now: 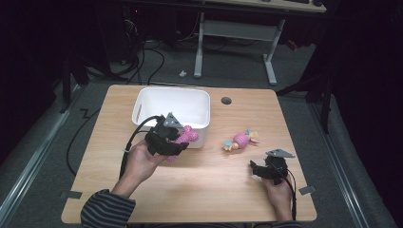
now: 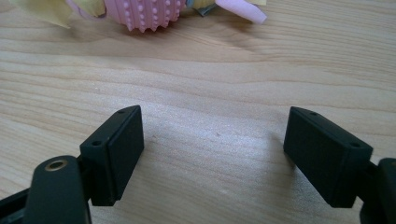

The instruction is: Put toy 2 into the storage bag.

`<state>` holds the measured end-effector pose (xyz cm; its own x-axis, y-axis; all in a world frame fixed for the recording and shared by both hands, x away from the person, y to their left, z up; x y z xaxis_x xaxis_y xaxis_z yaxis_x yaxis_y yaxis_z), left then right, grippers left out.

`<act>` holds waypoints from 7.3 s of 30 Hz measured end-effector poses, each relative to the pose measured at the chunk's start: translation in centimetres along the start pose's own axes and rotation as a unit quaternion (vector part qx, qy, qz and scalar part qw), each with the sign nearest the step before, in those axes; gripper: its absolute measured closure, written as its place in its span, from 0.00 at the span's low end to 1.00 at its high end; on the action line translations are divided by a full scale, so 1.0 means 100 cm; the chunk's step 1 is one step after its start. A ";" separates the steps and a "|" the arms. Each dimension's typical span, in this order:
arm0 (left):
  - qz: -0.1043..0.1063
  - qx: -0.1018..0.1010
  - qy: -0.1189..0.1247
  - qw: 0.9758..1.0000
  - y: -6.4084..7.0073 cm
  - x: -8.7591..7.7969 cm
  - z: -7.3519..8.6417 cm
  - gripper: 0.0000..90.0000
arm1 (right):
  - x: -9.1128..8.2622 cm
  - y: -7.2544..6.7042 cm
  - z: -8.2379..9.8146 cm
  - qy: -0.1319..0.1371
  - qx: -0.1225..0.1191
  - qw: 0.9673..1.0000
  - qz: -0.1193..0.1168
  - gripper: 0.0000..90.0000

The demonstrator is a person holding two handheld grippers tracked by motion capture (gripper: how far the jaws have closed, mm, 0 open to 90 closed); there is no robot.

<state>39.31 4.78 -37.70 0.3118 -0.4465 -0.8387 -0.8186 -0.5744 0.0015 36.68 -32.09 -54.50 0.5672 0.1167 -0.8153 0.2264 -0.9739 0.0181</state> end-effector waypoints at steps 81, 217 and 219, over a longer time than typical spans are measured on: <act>-0.056 -0.009 -0.021 0.998 -0.082 0.035 -0.069 0.65 | 0.000 0.000 0.000 0.000 -0.003 1.000 0.000 0.23; -0.066 -0.061 0.075 0.993 -0.046 -0.016 0.019 0.44 | 0.000 -0.001 0.000 0.000 -0.004 1.000 -0.001 0.23; -0.065 -0.062 0.078 0.993 -0.045 -0.017 0.022 0.44 | 0.000 -0.001 0.000 0.000 -0.004 1.000 -0.001 0.23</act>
<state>41.40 9.66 -37.50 0.4902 -0.4578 -0.7417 -0.7036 -0.7101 -0.0267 36.62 -32.02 -54.50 0.5668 0.1192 -0.8152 0.2337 -0.9721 0.0203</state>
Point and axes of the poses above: each handheld gripper's, and its own axes: x roughly forward along the jaws, z roughly out of its underside, y roughly to its right, the point moved 2 cm from there along x, roughly forward along the jaws, and after that the axes turned 10 degrees about -y, right-handed, at the moved point
